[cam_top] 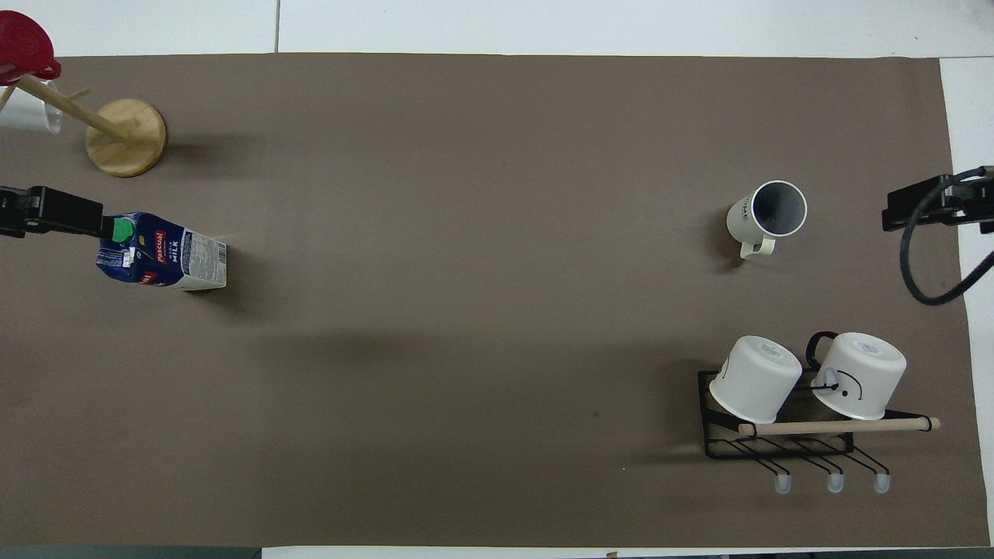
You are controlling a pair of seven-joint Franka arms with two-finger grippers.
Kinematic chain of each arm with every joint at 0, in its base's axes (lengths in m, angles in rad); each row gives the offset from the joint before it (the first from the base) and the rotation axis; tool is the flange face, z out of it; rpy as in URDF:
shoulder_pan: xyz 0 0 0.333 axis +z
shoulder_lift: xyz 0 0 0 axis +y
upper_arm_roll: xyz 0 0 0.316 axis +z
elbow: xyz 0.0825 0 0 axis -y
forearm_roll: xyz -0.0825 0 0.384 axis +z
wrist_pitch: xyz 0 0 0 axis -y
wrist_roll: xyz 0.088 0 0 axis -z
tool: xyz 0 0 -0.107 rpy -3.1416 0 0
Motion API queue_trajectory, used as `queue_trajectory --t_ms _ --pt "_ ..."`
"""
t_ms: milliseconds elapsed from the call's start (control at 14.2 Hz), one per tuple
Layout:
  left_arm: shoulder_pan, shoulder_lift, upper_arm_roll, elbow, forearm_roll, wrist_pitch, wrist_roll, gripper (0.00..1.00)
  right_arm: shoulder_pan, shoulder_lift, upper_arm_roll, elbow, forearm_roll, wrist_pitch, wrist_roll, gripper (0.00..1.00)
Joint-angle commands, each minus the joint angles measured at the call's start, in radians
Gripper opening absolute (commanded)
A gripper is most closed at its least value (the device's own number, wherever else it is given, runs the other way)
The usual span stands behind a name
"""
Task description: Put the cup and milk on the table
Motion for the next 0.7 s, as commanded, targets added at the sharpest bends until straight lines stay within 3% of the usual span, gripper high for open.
queue_trajectory --t_ms 0,351,632 --pt "-0.007 -0.012 0.005 -0.004 0.019 -0.016 0.014 1.0 -0.021 -0.037 0.005 -0.133 0.024 0.15 -0.156 1.0" --pt "0.001 -0.01 0.006 -0.025 0.019 0.037 0.012 1.0 -0.115 0.108 0.004 -0.195 0.165 0.386 -0.413 1.0" --pt "0.013 -0.012 0.008 -0.152 0.019 0.19 0.012 1.0 -0.126 0.147 0.004 -0.353 0.199 0.619 -0.502 1.0"
